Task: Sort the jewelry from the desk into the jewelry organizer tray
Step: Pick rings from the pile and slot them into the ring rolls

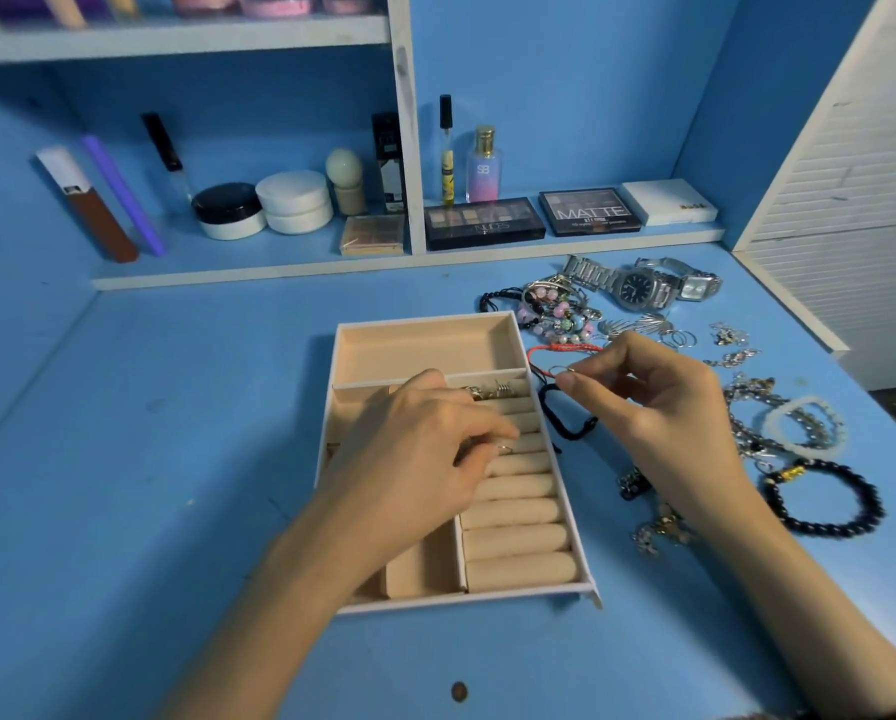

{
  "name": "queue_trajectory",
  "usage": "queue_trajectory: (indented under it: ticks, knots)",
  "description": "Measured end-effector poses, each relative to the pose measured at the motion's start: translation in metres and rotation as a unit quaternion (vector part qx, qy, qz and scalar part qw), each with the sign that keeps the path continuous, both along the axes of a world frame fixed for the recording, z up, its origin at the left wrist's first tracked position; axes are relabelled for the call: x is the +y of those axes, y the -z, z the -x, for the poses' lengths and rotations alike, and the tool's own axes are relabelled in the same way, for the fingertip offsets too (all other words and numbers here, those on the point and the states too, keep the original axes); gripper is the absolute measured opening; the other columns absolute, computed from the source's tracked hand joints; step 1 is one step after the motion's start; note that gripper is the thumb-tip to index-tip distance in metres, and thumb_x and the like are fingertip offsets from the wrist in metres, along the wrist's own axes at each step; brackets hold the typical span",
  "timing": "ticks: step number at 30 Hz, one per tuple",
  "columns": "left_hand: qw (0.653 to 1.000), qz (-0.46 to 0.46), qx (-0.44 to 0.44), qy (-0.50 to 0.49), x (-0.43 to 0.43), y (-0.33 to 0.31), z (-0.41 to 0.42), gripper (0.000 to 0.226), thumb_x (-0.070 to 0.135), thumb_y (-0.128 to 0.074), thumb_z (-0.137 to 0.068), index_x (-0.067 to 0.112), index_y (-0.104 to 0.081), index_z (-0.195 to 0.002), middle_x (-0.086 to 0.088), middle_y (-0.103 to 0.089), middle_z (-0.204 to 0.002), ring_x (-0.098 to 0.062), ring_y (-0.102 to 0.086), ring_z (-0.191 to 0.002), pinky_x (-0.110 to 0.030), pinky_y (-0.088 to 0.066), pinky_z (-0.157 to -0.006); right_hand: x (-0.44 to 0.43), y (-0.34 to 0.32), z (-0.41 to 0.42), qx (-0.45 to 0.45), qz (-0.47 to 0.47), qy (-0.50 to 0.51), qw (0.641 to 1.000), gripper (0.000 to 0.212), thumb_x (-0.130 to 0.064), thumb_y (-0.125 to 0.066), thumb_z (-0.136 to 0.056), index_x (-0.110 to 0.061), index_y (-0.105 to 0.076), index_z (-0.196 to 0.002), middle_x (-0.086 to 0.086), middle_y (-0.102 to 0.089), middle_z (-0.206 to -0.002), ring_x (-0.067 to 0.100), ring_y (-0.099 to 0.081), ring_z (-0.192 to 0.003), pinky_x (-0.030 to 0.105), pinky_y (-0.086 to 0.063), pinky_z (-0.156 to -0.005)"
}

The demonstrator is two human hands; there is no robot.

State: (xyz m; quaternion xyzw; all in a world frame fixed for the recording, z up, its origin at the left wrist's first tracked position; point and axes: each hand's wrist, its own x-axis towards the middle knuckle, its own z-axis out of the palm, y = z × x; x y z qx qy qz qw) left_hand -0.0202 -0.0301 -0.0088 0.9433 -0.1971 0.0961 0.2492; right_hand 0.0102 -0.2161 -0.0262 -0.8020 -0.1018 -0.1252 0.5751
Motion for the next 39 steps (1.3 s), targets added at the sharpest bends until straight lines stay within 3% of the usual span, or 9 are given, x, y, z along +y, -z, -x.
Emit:
queue_trajectory:
  ticks: [7,11,16,19,22,25,30,34,39]
  knots:
    - [0.998,-0.058,0.013,0.024,0.000,-0.008,-0.001,0.017,0.020,-0.062,-0.083,0.030,-0.073,-0.091,0.017,-0.065,-0.082,-0.003,-0.040,-0.081,-0.028,-0.044,-0.067,0.000,0.001,0.001,-0.007,0.009,-0.001,1.000,0.018,-0.011,-0.072,-0.078,-0.020,-0.062,-0.065,0.000,-0.064,-0.063,0.009,-0.054,-0.057,0.021,-0.045,-0.059]
    - [0.996,-0.080,0.018,0.021,-0.001,-0.008,0.000,0.028,0.019,-0.050,-0.086,0.033,-0.071,-0.099,0.021,-0.053,-0.086,0.000,-0.033,-0.087,-0.022,-0.038,-0.070,0.000,0.001,0.001,-0.009,0.010,-0.002,1.000,0.019,-0.011,-0.072,-0.077,-0.019,-0.062,-0.064,0.001,-0.064,-0.063,0.011,-0.055,-0.057,0.021,-0.045,-0.059]
    - [0.999,0.041,-0.006,-0.017,0.006,0.002,-0.012,0.031,0.008,-0.053,-0.080,0.032,-0.072,-0.086,0.017,-0.057,-0.081,-0.001,-0.041,-0.084,-0.012,-0.035,-0.069,0.000,-0.002,0.003,0.007,0.011,-0.032,0.999,0.016,-0.012,-0.073,-0.077,-0.018,-0.064,-0.065,0.004,-0.067,-0.066,0.020,-0.059,-0.063,0.031,-0.049,-0.062]
    - [0.991,0.108,-0.047,-0.067,0.011,0.011,-0.026,0.036,0.010,-0.044,-0.073,0.029,-0.071,-0.087,0.017,-0.057,-0.082,-0.006,-0.046,-0.086,-0.019,-0.039,-0.072,0.001,-0.006,0.005,0.038,0.023,-0.077,0.996,0.015,-0.013,-0.075,-0.075,-0.013,-0.064,-0.063,0.009,-0.066,-0.066,0.028,-0.056,-0.063,0.037,-0.045,-0.059]
    - [0.983,0.141,-0.072,-0.087,0.014,0.016,-0.031,0.038,0.009,-0.043,-0.071,0.027,-0.071,-0.089,0.015,-0.057,-0.083,-0.006,-0.048,-0.085,-0.021,-0.041,-0.071,0.003,-0.010,0.007,0.053,0.073,-0.118,0.989,0.016,-0.013,-0.076,-0.073,-0.012,-0.064,-0.062,0.008,-0.065,-0.065,0.024,-0.052,-0.056,0.037,-0.043,-0.056]
    - [0.979,0.166,-0.078,-0.086,0.016,0.021,-0.030,0.037,0.008,-0.043,-0.071,0.026,-0.072,-0.086,0.014,-0.059,-0.084,-0.007,-0.051,-0.085,-0.021,-0.042,-0.071,0.003,-0.014,0.008,0.049,0.121,-0.129,0.983,0.016,-0.013,-0.078,-0.071,-0.013,-0.066,-0.061,0.001,-0.061,-0.058,0.007,-0.047,-0.051,0.024,-0.040,-0.052]
    - [0.977,0.184,-0.071,-0.080,0.016,0.022,-0.030,0.037,0.009,-0.042,-0.071,0.024,-0.072,-0.085,0.014,-0.059,-0.083,-0.012,-0.054,-0.086,-0.028,-0.047,-0.072,0.004,-0.017,0.006,0.036,0.206,-0.133,0.969,0.015,-0.010,-0.079,-0.069,-0.013,-0.067,-0.060,-0.010,-0.057,-0.057,0.006,-0.049,-0.054,0.010,-0.036,-0.054]
    - [0.978,0.185,-0.070,-0.070,0.016,0.024,-0.030,0.037,0.009,-0.041,-0.071,0.024,-0.072,-0.086,0.012,-0.061,-0.084,-0.014,-0.054,-0.087,-0.035,-0.049,-0.074,0.004,-0.021,0.004,0.012,0.291,-0.145,0.946,0.015,-0.014,-0.079,-0.070,-0.021,-0.069,-0.062,-0.006,-0.057,-0.062,0.007,-0.049,-0.059,0.012,-0.035,-0.055]
    - [0.976,0.192,-0.075,-0.068,0.017,0.025,-0.031,0.037,0.009,-0.041,-0.070,0.022,-0.072,-0.085,0.009,-0.062,-0.085,-0.013,-0.054,-0.087,-0.035,-0.049,-0.073,0.002,-0.032,0.004,-0.010,0.385,-0.182,0.905,0.006,-0.023,-0.073,-0.077,-0.023,-0.076,-0.083,-0.010,-0.059,-0.073,0.008,-0.056,-0.065,0.022,-0.046,-0.064]
